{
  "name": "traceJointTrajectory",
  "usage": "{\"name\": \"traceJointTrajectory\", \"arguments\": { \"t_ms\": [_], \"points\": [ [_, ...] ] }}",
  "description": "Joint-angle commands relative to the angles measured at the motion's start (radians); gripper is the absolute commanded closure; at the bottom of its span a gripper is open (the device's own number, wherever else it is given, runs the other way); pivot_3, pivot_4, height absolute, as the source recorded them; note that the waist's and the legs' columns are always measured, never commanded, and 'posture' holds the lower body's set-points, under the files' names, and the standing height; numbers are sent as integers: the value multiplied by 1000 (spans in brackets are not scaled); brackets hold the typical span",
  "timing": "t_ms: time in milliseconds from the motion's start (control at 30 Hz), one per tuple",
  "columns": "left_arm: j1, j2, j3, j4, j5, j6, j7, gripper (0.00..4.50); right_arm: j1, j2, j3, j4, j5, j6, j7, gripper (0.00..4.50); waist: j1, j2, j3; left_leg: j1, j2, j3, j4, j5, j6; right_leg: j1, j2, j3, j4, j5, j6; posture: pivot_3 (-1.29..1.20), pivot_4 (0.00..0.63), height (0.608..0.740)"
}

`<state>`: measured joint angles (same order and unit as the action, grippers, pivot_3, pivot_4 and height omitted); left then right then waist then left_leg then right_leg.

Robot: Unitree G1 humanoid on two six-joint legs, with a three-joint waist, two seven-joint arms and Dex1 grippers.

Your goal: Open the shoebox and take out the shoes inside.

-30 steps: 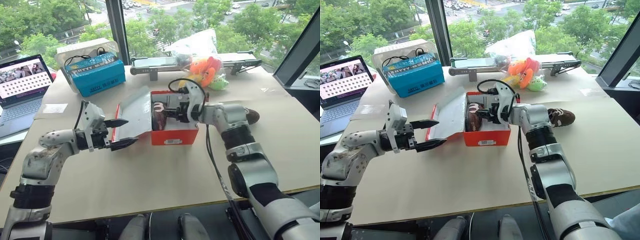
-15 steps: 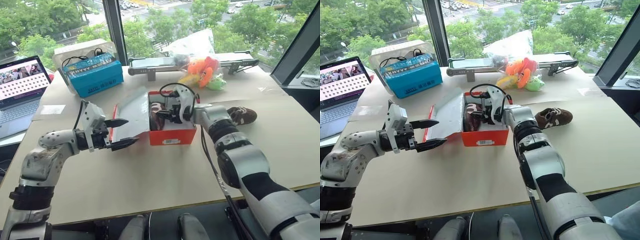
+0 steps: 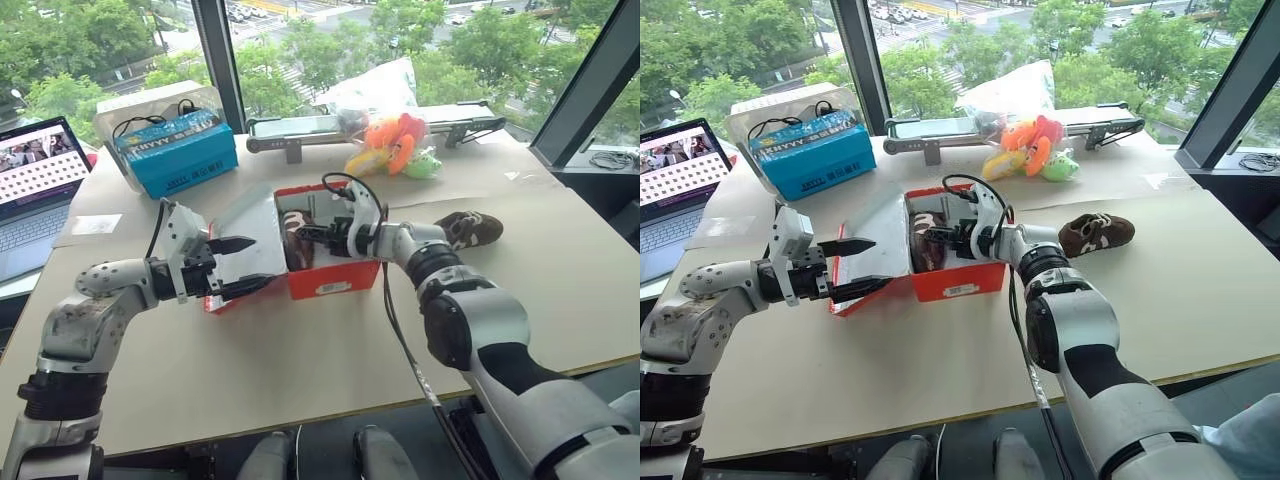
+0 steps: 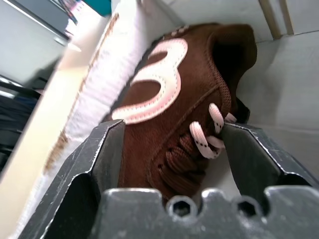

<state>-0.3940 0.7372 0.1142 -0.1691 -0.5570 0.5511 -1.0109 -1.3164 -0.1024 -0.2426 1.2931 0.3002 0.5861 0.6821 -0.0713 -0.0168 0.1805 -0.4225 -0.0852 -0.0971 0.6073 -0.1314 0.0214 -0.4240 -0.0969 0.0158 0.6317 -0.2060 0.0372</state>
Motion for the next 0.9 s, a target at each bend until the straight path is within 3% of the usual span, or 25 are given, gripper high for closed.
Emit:
{"name": "traceJointTrajectory", "arguments": {
  "t_ms": [33,300,567,700,900],
  "points": [
    [-2,9,21,-37,-15,-4,1,0,-26,6,-54,-1,44,34,49,808,0,0,0,0,0,0,0,0,0,0,0,0,0,0,0,0,150,740],
    [3,13,23,-29,-7,-12,-2,0,-43,61,-41,-7,16,49,43,808,-2,0,0,0,0,0,0,0,0,0,0,0,0,0,0,0,150,740],
    [-1,14,20,-18,0,-21,-8,0,-46,166,88,-5,-127,-11,-12,808,-4,0,0,0,2,0,0,-1,-1,-1,2,0,1,0,-1,0,150,740],
    [-1,12,21,-20,0,-21,-5,0,-31,169,85,1,-138,-22,-48,808,1,0,0,0,2,0,0,-2,-3,-1,2,0,0,1,-1,0,150,740],
    [2,11,25,-22,-2,-18,2,0,-16,166,89,-2,-149,-22,-45,2556,1,0,0,1,3,0,0,-2,-3,-1,3,0,0,1,-2,0,150,740]
  ]
}}
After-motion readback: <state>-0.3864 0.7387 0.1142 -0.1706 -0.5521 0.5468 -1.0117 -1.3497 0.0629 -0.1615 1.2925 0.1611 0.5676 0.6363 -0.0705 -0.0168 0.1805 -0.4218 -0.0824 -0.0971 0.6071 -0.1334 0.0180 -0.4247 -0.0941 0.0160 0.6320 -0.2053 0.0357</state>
